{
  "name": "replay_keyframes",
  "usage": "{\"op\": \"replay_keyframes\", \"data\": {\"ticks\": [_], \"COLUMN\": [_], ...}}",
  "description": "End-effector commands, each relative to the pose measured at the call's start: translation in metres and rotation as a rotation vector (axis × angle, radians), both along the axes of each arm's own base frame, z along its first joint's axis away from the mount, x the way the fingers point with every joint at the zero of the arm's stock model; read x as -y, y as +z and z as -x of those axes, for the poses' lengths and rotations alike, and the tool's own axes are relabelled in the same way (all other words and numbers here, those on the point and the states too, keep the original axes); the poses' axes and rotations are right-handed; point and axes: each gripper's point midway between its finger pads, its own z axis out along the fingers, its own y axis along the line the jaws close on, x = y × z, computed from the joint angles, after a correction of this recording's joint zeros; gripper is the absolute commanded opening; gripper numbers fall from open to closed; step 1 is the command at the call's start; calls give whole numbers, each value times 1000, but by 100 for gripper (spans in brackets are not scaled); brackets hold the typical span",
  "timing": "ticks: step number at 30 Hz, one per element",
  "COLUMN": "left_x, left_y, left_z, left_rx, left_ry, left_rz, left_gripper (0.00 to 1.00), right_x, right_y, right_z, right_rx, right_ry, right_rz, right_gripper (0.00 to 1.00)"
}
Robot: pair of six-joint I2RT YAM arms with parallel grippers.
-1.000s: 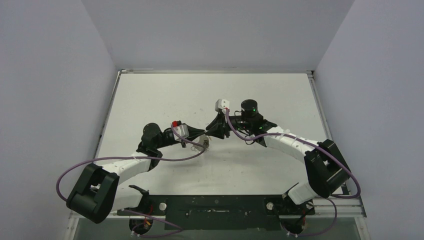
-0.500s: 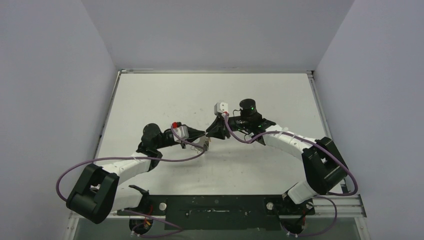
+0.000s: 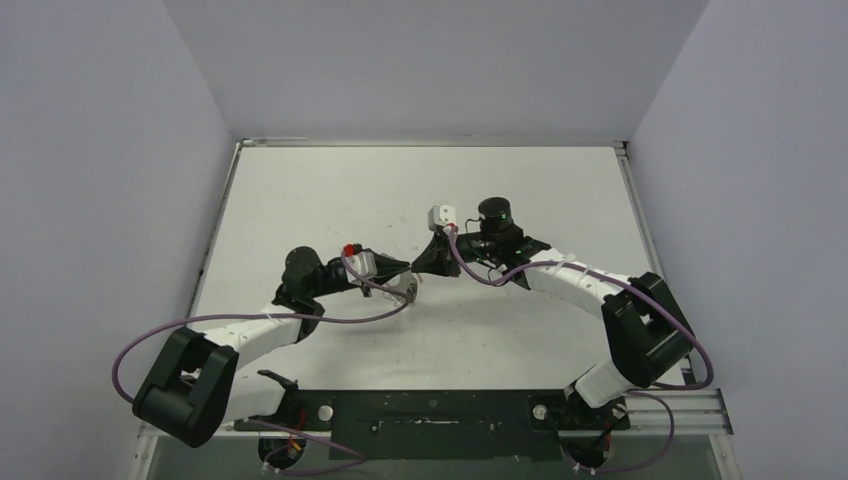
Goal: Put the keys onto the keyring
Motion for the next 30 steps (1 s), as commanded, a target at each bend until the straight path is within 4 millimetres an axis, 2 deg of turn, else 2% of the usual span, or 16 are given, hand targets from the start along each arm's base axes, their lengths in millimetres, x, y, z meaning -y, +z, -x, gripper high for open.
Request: {"op": "replay_keyframes", "data": {"ticks": [1, 2, 5, 6, 9, 15, 18, 24, 30], "left_x": [2, 0, -3, -5, -12, -31, -38, -41, -37], "left_y": [22, 23, 26, 24, 21, 16, 18, 22, 26], "left_z": [-1, -2, -6, -7, -10, -6, -3, 7, 14], "left_rx": [84, 88, 95, 91, 85, 117, 123, 102, 43], "left_ry": [-4, 6, 41, 50, 88, 157, 169, 139, 117], "left_rz": [42, 45, 37, 21, -35, -133, -173, -229, -184], "left_gripper": [0, 3, 31, 37, 45, 47, 43, 40, 40], "right_x": [-5, -3, 4, 6, 12, 17, 14, 1, -6], "right_y": [30, 31, 23, 20, 15, 20, 22, 27, 15], "right_z": [-3, -3, 2, 3, 8, 9, 12, 14, 15], "right_rx": [105, 102, 72, 67, 74, 65, 50, 48, 28], "right_ry": [20, 10, -23, -39, -65, -149, -150, -148, -147], "right_rz": [-46, -32, 79, 130, 275, 436, 483, 504, 512], "right_gripper": [0, 0, 0, 0, 0, 0, 0, 0, 0]}}
